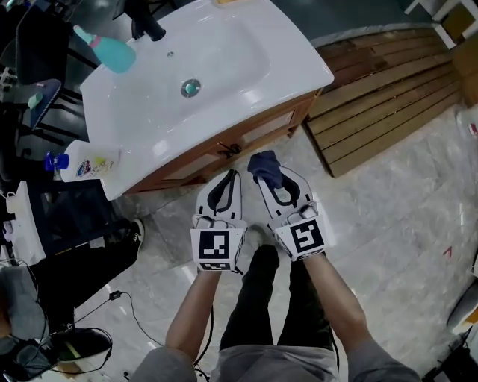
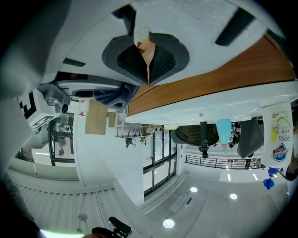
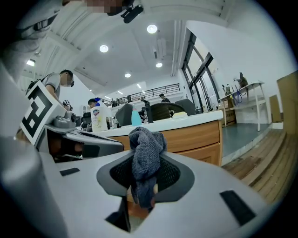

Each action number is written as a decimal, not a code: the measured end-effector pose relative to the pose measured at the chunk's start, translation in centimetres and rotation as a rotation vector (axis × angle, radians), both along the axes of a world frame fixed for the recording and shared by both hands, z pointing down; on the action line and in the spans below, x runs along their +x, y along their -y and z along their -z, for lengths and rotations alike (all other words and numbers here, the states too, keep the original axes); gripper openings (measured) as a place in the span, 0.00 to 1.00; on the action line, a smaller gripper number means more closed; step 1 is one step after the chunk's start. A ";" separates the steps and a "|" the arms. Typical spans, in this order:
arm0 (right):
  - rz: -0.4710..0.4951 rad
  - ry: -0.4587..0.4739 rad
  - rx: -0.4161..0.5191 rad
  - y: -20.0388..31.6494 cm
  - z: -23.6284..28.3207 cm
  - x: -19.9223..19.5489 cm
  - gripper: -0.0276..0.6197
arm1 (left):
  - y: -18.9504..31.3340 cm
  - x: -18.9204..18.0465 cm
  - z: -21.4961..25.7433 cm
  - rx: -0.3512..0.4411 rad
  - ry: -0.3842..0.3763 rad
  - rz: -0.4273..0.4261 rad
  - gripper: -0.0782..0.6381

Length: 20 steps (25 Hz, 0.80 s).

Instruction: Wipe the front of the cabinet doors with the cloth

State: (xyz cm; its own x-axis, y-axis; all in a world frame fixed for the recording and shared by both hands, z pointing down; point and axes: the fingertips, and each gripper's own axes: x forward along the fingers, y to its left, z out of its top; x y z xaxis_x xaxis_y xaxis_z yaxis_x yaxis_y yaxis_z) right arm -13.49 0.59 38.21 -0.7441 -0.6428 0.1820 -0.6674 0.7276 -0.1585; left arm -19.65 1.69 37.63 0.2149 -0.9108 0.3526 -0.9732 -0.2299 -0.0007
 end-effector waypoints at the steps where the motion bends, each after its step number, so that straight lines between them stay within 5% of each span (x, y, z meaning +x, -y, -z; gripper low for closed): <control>1: 0.000 0.004 0.007 0.1 -0.2 -0.2 0.19 | 0.1 -0.2 -0.4 -0.001 -0.002 0.004 0.13; 20: 0.002 0.009 -0.025 1.4 -5.6 -4.2 0.18 | 1.2 -2.8 -2.9 0.032 0.039 0.037 0.12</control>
State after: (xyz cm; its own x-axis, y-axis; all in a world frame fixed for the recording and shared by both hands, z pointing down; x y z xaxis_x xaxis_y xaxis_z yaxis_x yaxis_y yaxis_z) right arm -17.66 -0.82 43.83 -0.7470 -0.6366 0.1915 -0.6644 0.7246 -0.1830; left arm -22.41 0.54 40.52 0.1671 -0.9290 0.3302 -0.9802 -0.1925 -0.0456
